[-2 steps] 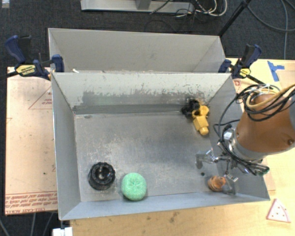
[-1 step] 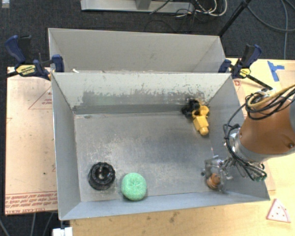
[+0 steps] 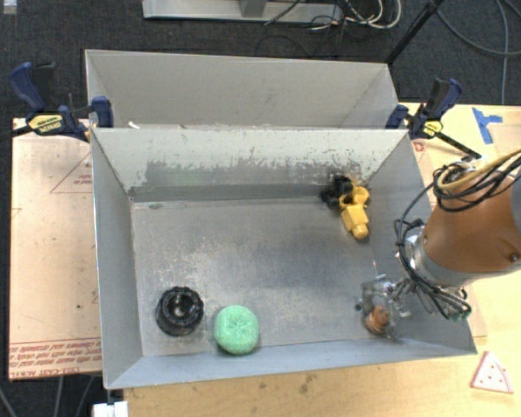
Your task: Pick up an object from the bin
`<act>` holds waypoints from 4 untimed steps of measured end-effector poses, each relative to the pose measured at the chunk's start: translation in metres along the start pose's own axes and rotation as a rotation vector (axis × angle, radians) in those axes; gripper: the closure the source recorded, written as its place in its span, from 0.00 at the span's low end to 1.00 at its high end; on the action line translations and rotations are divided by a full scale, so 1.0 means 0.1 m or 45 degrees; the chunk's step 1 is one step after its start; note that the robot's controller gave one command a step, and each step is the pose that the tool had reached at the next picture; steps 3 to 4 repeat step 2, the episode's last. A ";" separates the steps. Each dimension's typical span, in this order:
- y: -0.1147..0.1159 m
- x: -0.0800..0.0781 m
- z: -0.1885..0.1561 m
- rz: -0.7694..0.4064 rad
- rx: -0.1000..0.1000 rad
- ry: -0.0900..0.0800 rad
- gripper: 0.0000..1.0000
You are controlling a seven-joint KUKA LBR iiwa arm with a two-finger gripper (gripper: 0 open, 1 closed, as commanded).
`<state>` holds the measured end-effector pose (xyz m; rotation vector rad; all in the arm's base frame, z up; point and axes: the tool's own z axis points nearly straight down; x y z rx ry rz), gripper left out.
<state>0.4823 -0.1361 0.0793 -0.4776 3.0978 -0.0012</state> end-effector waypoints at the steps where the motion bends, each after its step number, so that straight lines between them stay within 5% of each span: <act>1: 0.00 -0.21 -0.46 -0.008 -0.007 0.013 1.00; 2: 0.19 -0.18 -1.36 -0.033 -0.003 0.005 1.00; 4: 0.19 -0.18 -1.36 -0.033 -0.003 0.005 1.00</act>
Offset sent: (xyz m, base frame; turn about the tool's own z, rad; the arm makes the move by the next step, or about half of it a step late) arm 0.0102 0.0227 0.1363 -0.0266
